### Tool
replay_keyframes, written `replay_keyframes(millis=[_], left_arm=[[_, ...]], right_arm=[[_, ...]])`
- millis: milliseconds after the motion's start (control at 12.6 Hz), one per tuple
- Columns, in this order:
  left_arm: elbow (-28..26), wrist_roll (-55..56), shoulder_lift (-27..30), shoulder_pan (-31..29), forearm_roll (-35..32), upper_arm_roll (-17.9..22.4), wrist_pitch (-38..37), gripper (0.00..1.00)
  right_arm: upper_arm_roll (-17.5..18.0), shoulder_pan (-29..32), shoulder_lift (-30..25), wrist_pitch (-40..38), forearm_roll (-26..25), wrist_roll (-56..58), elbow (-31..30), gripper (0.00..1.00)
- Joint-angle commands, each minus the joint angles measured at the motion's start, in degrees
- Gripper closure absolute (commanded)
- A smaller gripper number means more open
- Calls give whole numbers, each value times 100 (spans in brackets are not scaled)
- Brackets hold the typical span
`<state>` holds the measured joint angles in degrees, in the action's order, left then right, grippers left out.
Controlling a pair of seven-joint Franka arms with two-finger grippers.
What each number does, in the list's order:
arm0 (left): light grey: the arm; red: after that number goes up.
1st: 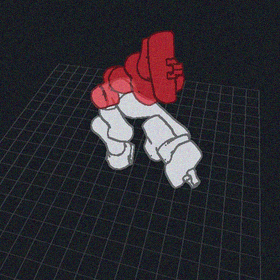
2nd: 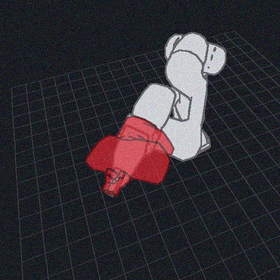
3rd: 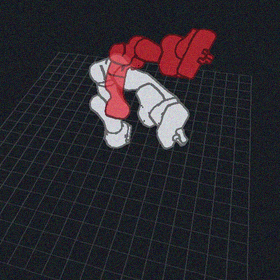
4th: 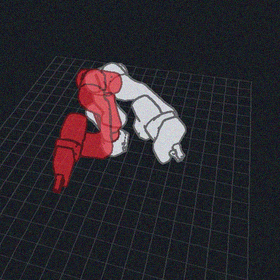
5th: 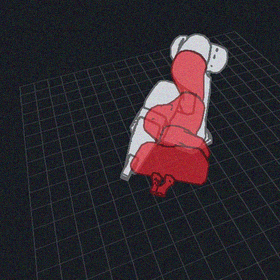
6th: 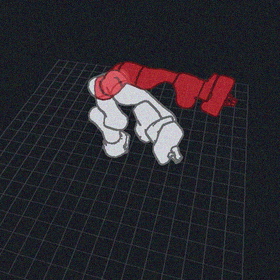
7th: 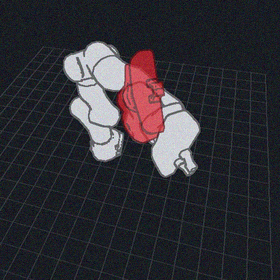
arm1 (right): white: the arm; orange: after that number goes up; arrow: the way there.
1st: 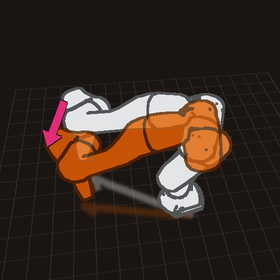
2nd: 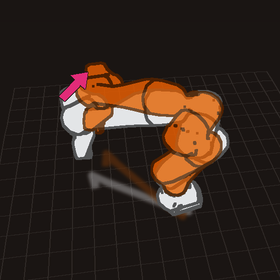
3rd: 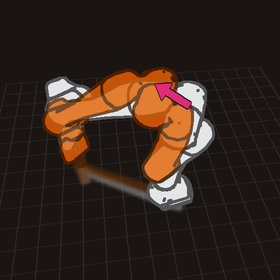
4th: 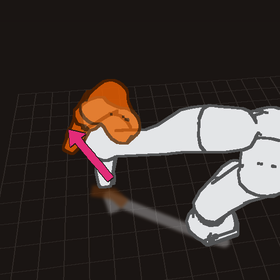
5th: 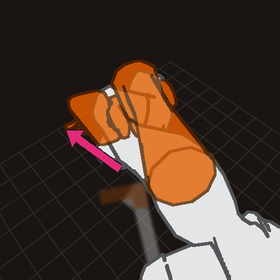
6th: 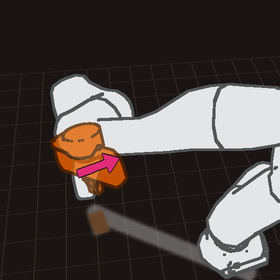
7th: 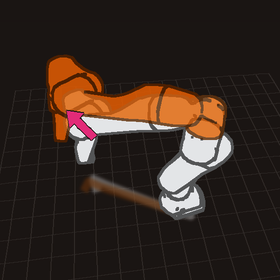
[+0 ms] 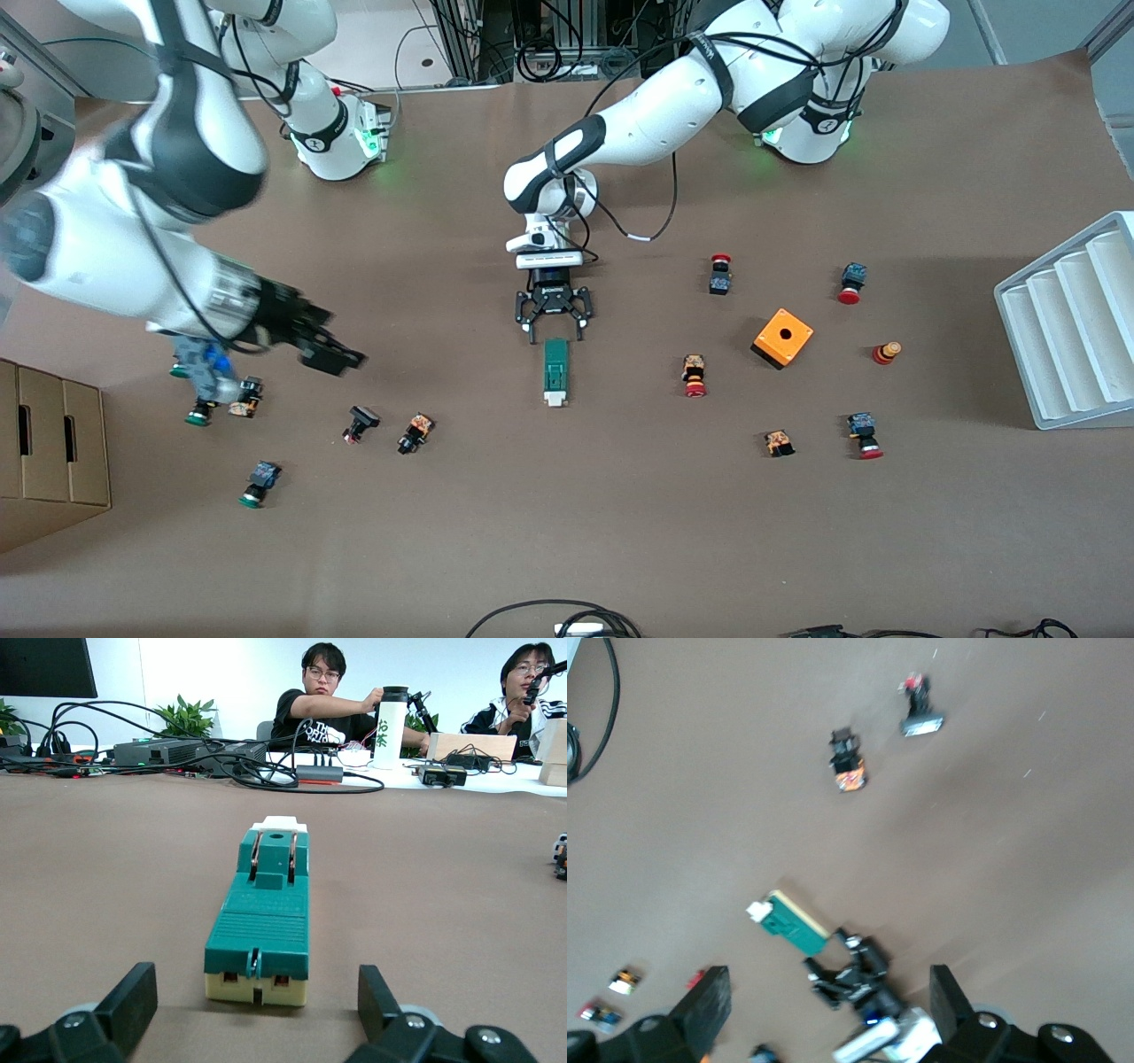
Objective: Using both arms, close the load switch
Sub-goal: 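Withdraw the right gripper from the switch back toward its rest pose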
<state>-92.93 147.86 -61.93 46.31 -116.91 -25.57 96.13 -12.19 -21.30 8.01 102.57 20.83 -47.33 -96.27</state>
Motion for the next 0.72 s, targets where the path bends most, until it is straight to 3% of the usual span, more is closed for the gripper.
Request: replay_keyframes(millis=[0, 398, 636], left_arm=[[100, -38, -144, -7, 28, -27, 28, 0], [74, -389, 259, 10, 581, -107, 124, 0], [65, -652, 558, 45, 932, -107, 292, 0]], right_arm=[[112, 572, -624, -385, -420, 1624, -401, 0], [68, 1154, -950, -449, -1536, 4420, -331, 0], [42, 1286, -968, -29, -1784, 5127, -339, 0]])
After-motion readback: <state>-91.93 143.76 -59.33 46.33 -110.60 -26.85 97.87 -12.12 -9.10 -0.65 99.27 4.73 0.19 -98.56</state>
